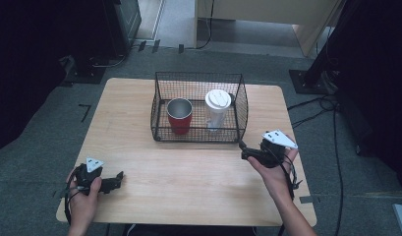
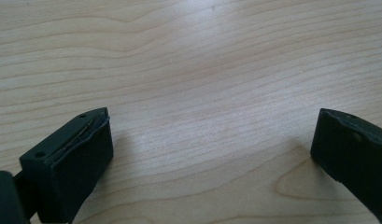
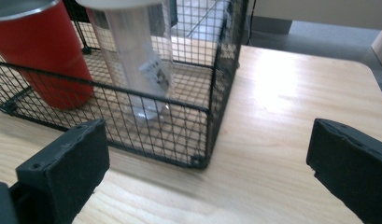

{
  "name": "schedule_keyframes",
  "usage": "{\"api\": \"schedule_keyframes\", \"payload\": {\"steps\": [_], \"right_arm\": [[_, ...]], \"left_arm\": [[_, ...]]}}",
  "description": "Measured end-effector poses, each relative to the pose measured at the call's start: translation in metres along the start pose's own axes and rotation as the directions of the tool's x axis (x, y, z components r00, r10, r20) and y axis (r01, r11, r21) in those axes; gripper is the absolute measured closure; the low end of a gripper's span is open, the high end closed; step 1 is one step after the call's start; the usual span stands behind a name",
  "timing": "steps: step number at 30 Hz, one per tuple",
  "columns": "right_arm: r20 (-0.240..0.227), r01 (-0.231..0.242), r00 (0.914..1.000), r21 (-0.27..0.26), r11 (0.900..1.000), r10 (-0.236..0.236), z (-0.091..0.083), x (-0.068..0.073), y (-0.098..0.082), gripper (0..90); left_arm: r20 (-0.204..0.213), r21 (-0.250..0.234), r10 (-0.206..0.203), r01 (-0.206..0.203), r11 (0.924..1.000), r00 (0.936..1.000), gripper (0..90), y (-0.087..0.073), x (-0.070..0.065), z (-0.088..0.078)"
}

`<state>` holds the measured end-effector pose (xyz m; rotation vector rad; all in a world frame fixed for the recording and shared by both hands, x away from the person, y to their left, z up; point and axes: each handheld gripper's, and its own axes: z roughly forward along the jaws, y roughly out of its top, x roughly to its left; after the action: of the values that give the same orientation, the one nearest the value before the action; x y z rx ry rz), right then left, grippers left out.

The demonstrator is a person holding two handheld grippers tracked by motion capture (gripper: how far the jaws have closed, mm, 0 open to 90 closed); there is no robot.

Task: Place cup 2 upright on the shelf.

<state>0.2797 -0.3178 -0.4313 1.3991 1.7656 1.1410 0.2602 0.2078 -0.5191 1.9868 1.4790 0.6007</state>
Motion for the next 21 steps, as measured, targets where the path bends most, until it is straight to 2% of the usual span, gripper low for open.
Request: {"api": "schedule_keyframes", "payload": {"steps": [10,21], "right_arm": [[0.033,-0.032,0.9990,0.014,0.999,0.031,-0.010,-0.020,-0.025,0.0],[0.091,-0.073,0.9936,0.070,0.995,0.067,-0.021,-0.047,-0.061,0.0]], "left_arm": [[0.000,0.001,0.002,-0.002,1.0000,1.0000,0.0,0.000,0.000,0.000],[0.000,0.001,0.002,-0.002,1.0000,1.0000,0.0,0.000,0.000,0.000]]}}
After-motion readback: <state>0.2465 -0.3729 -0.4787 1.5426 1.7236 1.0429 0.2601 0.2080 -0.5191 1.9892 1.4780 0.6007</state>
